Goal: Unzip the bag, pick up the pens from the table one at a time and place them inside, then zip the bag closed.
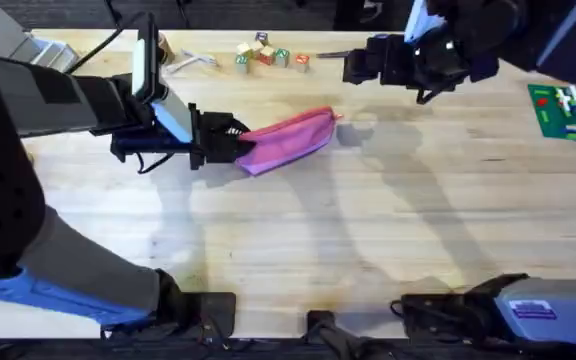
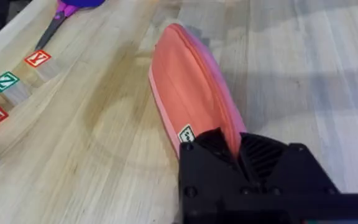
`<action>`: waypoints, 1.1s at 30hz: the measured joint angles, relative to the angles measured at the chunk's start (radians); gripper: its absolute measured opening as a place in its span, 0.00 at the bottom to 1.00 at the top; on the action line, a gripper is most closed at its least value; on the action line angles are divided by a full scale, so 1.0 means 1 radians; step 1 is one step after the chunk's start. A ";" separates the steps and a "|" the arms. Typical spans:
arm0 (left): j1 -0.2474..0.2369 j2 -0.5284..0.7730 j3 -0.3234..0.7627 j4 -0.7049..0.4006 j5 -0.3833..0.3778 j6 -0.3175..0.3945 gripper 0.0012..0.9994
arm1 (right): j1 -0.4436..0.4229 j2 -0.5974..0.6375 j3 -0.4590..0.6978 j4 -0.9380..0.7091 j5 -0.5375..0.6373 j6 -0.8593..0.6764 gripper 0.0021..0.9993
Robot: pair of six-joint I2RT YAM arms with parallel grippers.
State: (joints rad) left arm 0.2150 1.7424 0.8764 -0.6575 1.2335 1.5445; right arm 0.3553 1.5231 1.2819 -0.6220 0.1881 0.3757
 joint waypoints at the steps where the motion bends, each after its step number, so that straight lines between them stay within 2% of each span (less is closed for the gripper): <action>1: 0.000 0.000 0.000 0.001 0.000 0.003 0.10 | 0.000 -0.001 0.000 0.000 0.000 -0.003 1.00; 2: 0.001 0.000 0.000 0.000 0.013 -0.002 0.59 | 0.001 -0.001 0.000 -0.005 0.000 -0.007 1.00; 3: 0.001 0.000 0.000 0.000 0.015 -0.003 0.75 | 0.001 -0.001 0.000 -0.006 0.001 -0.007 1.00; 4: 0.001 0.000 0.000 -0.001 0.023 -0.007 0.99 | 0.001 -0.001 0.000 -0.007 0.003 -0.010 1.00; 12: 0.002 0.000 0.000 0.003 0.026 -0.007 1.00 | 0.004 -0.006 0.000 -0.011 0.004 -0.027 1.00; 15: 0.002 -0.016 0.000 -0.008 -0.005 -0.007 1.00 | 0.016 -0.032 0.000 -0.014 0.004 -0.053 1.00; 19: 0.003 -0.118 0.000 -0.043 -0.071 -0.007 0.99 | 0.031 -0.100 0.000 -0.018 0.004 -0.085 1.00; 23: 0.003 -0.278 0.000 -0.074 -0.142 -0.030 0.99 | 0.034 -0.171 0.000 -0.053 0.004 -0.097 1.00; 27: 0.003 -0.442 0.000 -0.085 -0.236 -0.125 0.99 | 0.034 -0.222 0.000 -0.100 0.006 -0.100 1.00; 28: 0.003 -0.546 0.000 -0.091 -0.299 -0.227 0.99 | 0.034 -0.250 0.000 -0.132 0.006 -0.100 1.00; 33: 0.003 -0.716 0.000 -0.101 -0.412 -0.458 0.99 | 0.034 -0.292 0.000 -0.182 0.006 -0.101 1.00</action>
State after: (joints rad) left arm 0.2176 1.0264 0.8764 -0.7586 0.8210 1.0864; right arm 0.3889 1.2313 1.2819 -0.8038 0.1944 0.2749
